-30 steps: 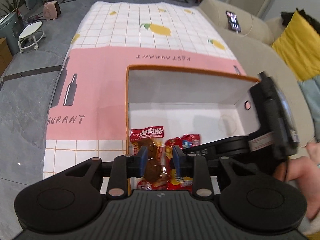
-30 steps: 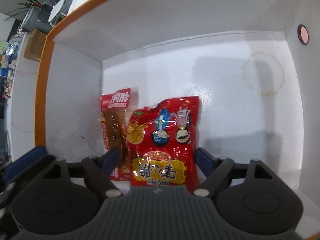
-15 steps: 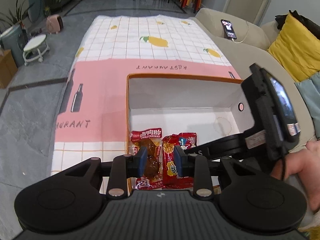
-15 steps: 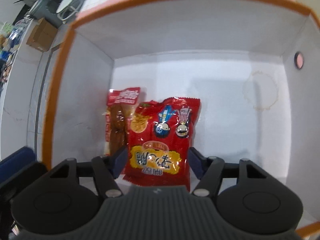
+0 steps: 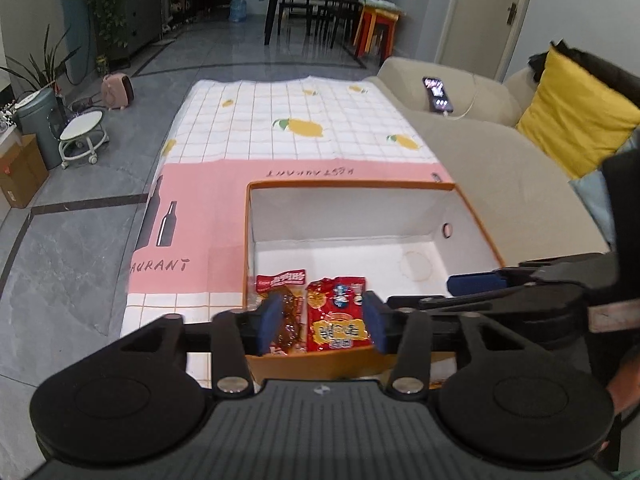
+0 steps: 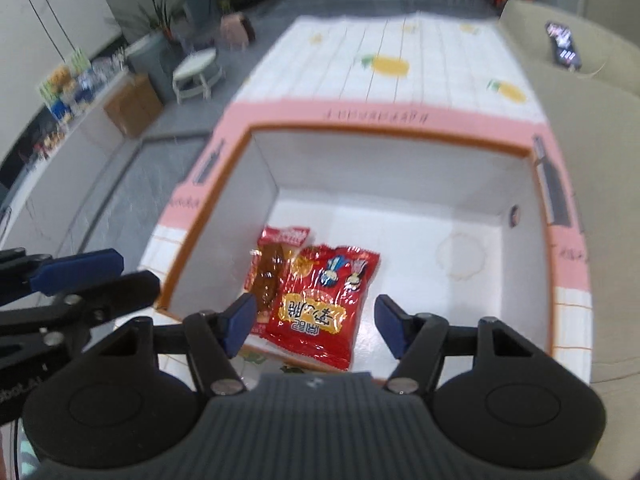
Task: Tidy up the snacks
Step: 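Open both tools to release the packets into the box and withdraw, then grasp the dark wrapped snack with the left tool while the right tool grasps the green raisin bag, then lift both snacks and carry them over the orange box, then open both tools to drop the snacks into the box and withdraw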
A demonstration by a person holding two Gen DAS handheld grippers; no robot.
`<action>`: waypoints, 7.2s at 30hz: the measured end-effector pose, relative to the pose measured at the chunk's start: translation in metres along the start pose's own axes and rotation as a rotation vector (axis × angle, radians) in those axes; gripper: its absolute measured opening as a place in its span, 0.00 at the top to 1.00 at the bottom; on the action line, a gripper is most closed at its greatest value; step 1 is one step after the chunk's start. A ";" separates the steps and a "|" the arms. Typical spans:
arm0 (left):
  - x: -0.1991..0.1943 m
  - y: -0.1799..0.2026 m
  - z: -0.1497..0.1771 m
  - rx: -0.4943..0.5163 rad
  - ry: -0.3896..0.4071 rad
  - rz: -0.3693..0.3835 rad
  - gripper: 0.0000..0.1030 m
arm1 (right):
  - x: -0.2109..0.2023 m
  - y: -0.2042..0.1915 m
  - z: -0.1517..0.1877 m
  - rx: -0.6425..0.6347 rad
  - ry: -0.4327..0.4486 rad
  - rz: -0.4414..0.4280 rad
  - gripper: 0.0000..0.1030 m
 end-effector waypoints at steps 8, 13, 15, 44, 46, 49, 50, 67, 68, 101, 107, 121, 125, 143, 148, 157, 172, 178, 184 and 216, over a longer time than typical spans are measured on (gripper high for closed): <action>-0.045 0.016 0.026 -0.052 0.084 0.034 0.28 | -0.087 0.006 0.040 -0.043 0.194 0.036 0.38; -0.061 0.026 0.050 -0.023 0.079 0.037 0.28 | -0.123 0.017 0.078 -0.025 0.246 0.063 0.33; -0.064 0.030 0.062 -0.017 0.056 0.046 0.28 | -0.131 0.020 0.096 -0.015 0.246 0.083 0.32; -0.017 0.028 0.179 -0.040 -0.246 0.049 0.31 | -0.076 -0.002 0.224 0.086 -0.054 0.003 0.44; -0.009 0.027 0.178 -0.020 -0.251 0.062 0.31 | -0.067 -0.004 0.224 0.075 -0.071 -0.001 0.45; 0.004 0.028 0.181 0.034 -0.283 0.103 0.32 | -0.051 -0.005 0.226 0.076 -0.113 -0.012 0.48; 0.008 0.028 0.183 0.057 -0.288 0.105 0.32 | -0.045 -0.005 0.228 0.080 -0.131 -0.020 0.50; 0.048 0.039 0.205 0.161 -0.411 0.140 0.32 | -0.024 0.013 0.236 0.137 -0.201 -0.054 0.55; 0.050 0.041 0.207 0.168 -0.416 0.140 0.32 | -0.023 0.015 0.237 0.147 -0.204 -0.059 0.55; 0.069 0.053 0.212 0.191 -0.387 0.133 0.44 | 0.004 0.034 0.234 0.219 -0.202 -0.081 0.59; 0.066 0.055 0.213 0.169 -0.385 0.130 0.45 | 0.001 0.033 0.233 0.208 -0.193 -0.078 0.66; 0.022 0.055 0.182 0.092 -0.256 0.146 0.45 | -0.034 0.031 0.232 0.175 -0.146 -0.045 0.69; 0.004 0.052 0.166 0.075 -0.203 0.138 0.46 | -0.050 0.026 0.228 0.152 -0.125 -0.049 0.69; -0.037 0.061 0.063 0.078 -0.033 0.170 0.46 | -0.120 0.026 0.137 -0.027 0.008 -0.031 0.68; -0.028 0.065 0.026 0.072 -0.025 0.189 0.46 | -0.123 0.034 0.093 -0.052 0.006 -0.064 0.68; 0.022 0.065 -0.018 0.051 -0.083 0.186 0.46 | -0.086 0.056 0.019 -0.111 -0.024 -0.034 0.68; 0.155 0.057 0.002 0.008 -0.372 0.189 0.46 | 0.056 0.086 0.003 -0.255 -0.412 -0.056 0.68; 0.180 0.053 0.010 -0.002 -0.433 0.190 0.46 | 0.084 0.086 0.001 -0.288 -0.517 -0.094 0.68; 0.195 0.057 0.013 -0.004 -0.472 0.197 0.46 | 0.102 0.087 0.006 -0.329 -0.583 -0.066 0.68; 0.101 0.056 -0.008 0.032 -0.267 0.116 0.39 | 0.022 0.080 -0.009 -0.294 -0.412 -0.026 0.53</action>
Point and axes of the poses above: each gripper's, at about its wrist camera, not at the fingertips, and x roughly the way its jaws point, y to its right, z to its underside, the point moved 7 cm from there along x, roughly the way its jaws point
